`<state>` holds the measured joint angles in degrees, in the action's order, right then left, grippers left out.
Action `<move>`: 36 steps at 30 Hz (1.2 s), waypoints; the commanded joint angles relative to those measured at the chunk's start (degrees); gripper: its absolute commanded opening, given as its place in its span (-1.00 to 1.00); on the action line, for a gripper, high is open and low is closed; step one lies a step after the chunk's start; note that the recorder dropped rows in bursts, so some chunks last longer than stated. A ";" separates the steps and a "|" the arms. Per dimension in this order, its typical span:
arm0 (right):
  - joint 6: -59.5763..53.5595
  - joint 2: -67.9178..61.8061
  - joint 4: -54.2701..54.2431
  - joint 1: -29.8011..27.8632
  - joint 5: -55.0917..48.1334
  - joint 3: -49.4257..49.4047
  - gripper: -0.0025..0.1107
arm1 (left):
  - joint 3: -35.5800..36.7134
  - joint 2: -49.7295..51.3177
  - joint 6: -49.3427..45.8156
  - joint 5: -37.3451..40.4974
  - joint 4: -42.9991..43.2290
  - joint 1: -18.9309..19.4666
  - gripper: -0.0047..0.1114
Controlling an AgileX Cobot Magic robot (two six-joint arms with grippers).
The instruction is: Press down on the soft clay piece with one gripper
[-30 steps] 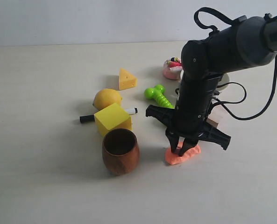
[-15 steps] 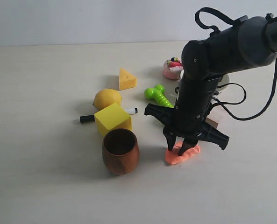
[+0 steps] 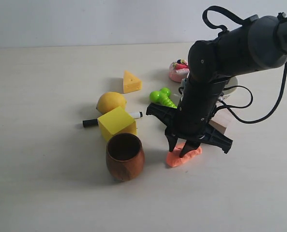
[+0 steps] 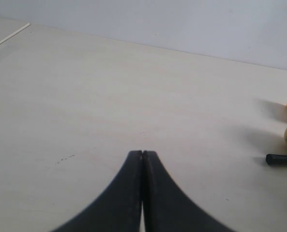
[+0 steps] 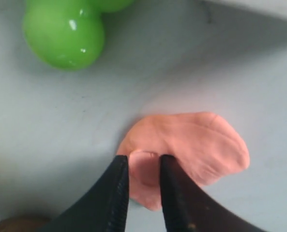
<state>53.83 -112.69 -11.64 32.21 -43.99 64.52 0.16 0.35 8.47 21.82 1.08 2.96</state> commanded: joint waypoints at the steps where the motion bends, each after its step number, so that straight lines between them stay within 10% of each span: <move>1: -0.47 0.70 0.07 0.11 -0.15 -0.09 -0.61 | -0.16 -0.35 0.17 -0.92 0.00 -0.37 -0.92; 9: -1.79 0.70 -0.06 0.11 -0.64 -0.09 -0.94 | -0.16 -0.35 0.17 -0.92 0.00 -0.37 -0.92; 25: -2.30 0.70 -0.03 0.11 -1.21 -0.09 -0.95 | -0.16 -0.35 0.17 -0.92 0.00 -0.37 -0.92; 36: -2.30 0.70 -0.35 0.11 -1.15 -0.09 -0.36 | -0.16 -0.35 0.17 -0.92 0.00 -0.37 -0.92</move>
<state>51.97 -112.69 -11.87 32.21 -44.84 64.52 0.16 0.35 8.47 21.82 1.08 2.96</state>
